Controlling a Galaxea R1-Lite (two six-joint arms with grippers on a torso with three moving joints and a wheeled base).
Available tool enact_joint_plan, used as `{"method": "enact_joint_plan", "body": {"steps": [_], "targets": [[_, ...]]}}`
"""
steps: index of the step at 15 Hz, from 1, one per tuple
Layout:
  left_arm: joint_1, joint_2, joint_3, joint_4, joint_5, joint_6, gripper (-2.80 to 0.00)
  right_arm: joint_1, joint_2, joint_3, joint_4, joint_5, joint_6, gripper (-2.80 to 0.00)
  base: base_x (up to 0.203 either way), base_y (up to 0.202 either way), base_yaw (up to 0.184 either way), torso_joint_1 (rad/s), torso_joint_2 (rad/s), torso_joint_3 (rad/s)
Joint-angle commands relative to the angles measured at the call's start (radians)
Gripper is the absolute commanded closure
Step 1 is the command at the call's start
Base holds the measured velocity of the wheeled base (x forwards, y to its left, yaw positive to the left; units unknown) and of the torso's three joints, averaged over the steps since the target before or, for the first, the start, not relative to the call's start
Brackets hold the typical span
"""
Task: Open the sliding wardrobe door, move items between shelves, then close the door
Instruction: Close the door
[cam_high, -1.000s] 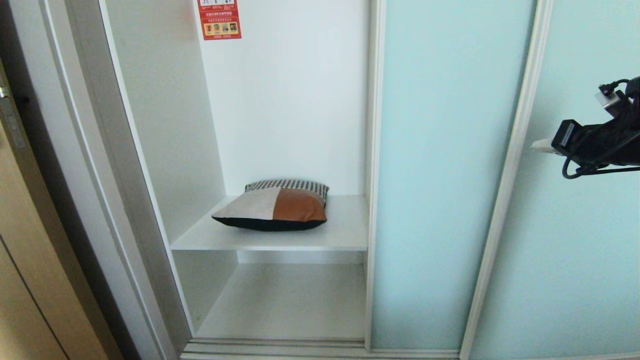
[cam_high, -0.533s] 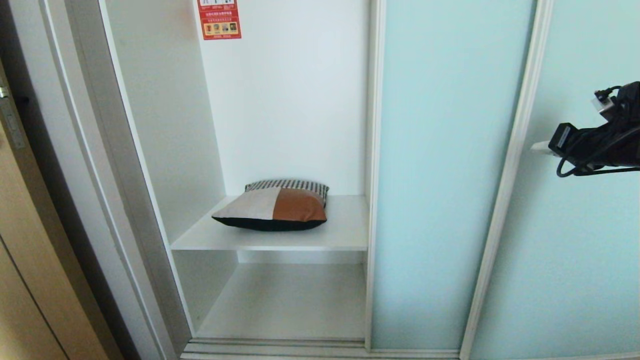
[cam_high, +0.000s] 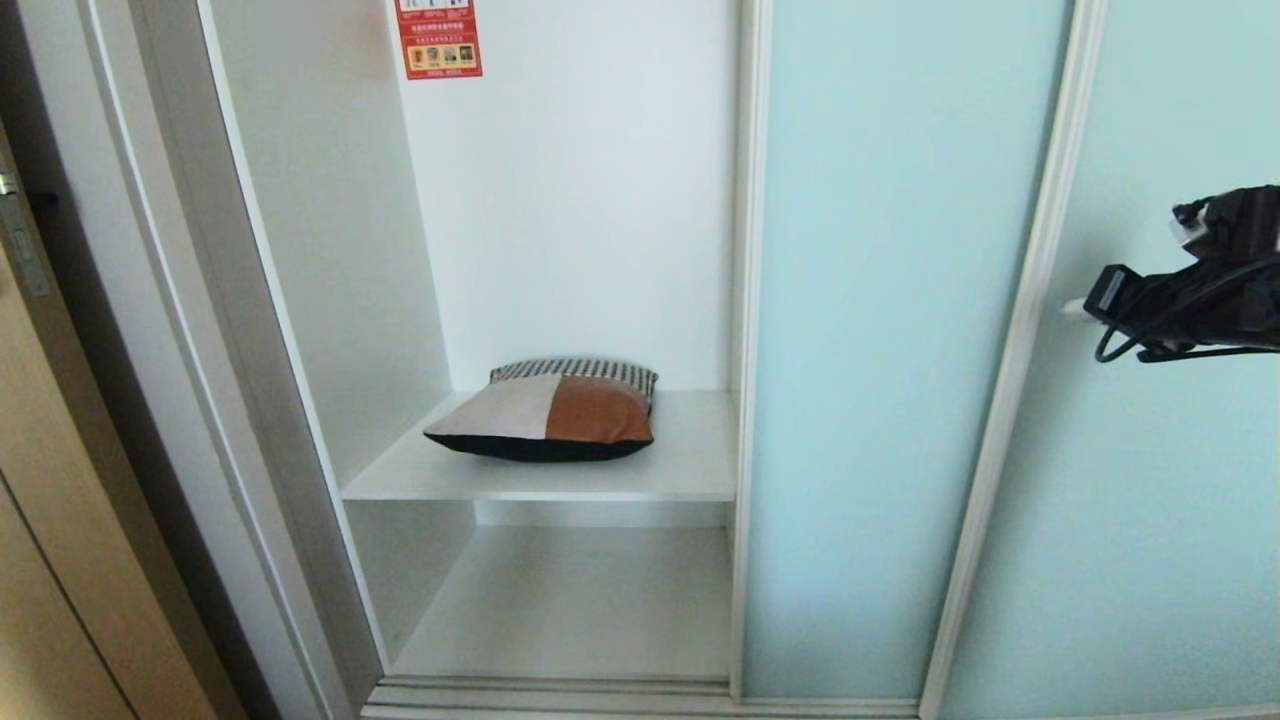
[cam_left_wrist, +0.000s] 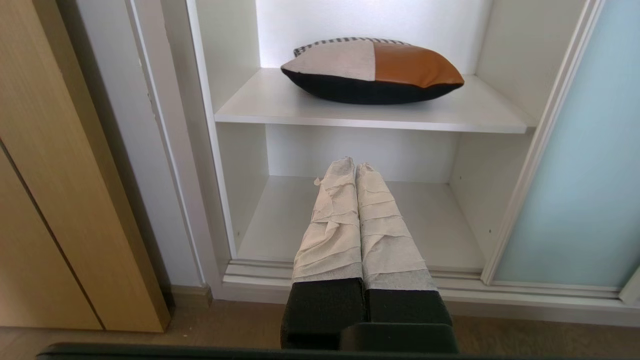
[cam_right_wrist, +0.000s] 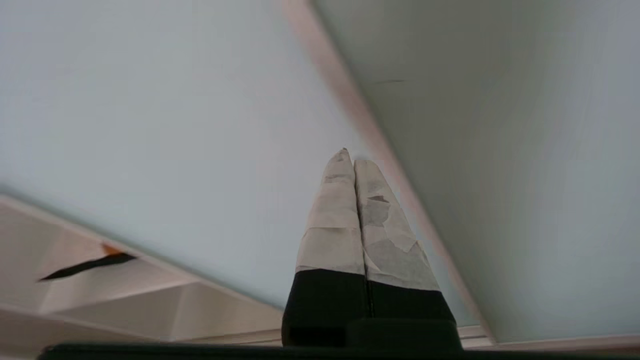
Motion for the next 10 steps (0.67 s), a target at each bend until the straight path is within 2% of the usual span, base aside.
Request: {"method": "enact_joint_plan", "body": {"steps": [1, 5, 10], "targets": [[0.0, 0.0, 0.002, 0.0, 0.0, -0.001, 0.0, 0.002, 0.043, -0.035, 0.004, 0.001, 0.003, 0.0, 0.0, 0.0, 0.0, 0.0, 0.0, 0.0], [0.0, 0.0, 0.002, 0.0, 0.0, -0.001, 0.0, 0.005, 0.088, -0.115, 0.009, -0.003, 0.038, 0.0, 0.0, 0.0, 0.0, 0.0, 0.0, 0.0], [0.0, 0.0, 0.002, 0.0, 0.0, -0.001, 0.0, 0.01, 0.142, -0.161, 0.007, -0.005, 0.04, 0.0, 0.0, 0.0, 0.0, 0.0, 0.0, 0.0]]}}
